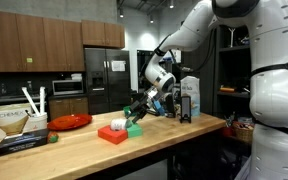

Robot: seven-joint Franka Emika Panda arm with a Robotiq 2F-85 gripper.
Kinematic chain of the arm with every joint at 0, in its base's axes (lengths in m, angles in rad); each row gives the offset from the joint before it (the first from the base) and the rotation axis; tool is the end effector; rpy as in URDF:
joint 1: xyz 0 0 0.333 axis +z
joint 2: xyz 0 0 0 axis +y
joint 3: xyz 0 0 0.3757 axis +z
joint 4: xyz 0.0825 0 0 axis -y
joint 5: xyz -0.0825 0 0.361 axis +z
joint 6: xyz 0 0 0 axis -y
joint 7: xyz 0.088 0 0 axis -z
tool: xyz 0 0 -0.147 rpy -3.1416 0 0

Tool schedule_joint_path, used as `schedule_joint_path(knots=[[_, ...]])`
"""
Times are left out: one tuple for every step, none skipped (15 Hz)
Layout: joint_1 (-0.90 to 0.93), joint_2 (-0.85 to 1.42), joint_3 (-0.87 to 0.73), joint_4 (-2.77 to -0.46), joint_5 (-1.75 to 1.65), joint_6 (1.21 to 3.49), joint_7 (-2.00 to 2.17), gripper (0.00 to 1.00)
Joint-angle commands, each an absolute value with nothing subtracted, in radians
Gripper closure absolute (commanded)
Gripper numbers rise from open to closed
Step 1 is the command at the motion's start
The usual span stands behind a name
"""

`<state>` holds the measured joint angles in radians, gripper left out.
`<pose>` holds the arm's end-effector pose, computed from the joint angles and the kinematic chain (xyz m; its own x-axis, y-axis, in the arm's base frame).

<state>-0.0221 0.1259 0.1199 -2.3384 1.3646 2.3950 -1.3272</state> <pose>0.5132 0.0845 0.3316 0.8649 0.1021 0.4915 0.4130 -0.7013 -0.5810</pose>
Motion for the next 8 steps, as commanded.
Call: schedule_joint_path(knots=[[0.015,0.117,0.099,-2.334,1.391,2.402,-1.352,0.00],[0.019,0.110,0.098,-2.337,1.388,2.407,-1.355,0.00],[0.023,0.100,0.098,-2.340,1.384,2.414,-1.360,0.00],[0.029,0.089,0.098,-2.345,1.373,2.434,-1.365,0.00],[0.035,0.075,0.099,-2.351,1.363,2.465,-1.376,0.00],[0.044,0.058,0.102,-2.358,1.349,2.512,-1.390,0.00],[0.052,0.044,0.105,-2.363,1.341,2.555,-1.409,0.00],[0.060,0.028,0.109,-2.368,1.333,2.596,-1.425,0.00]])
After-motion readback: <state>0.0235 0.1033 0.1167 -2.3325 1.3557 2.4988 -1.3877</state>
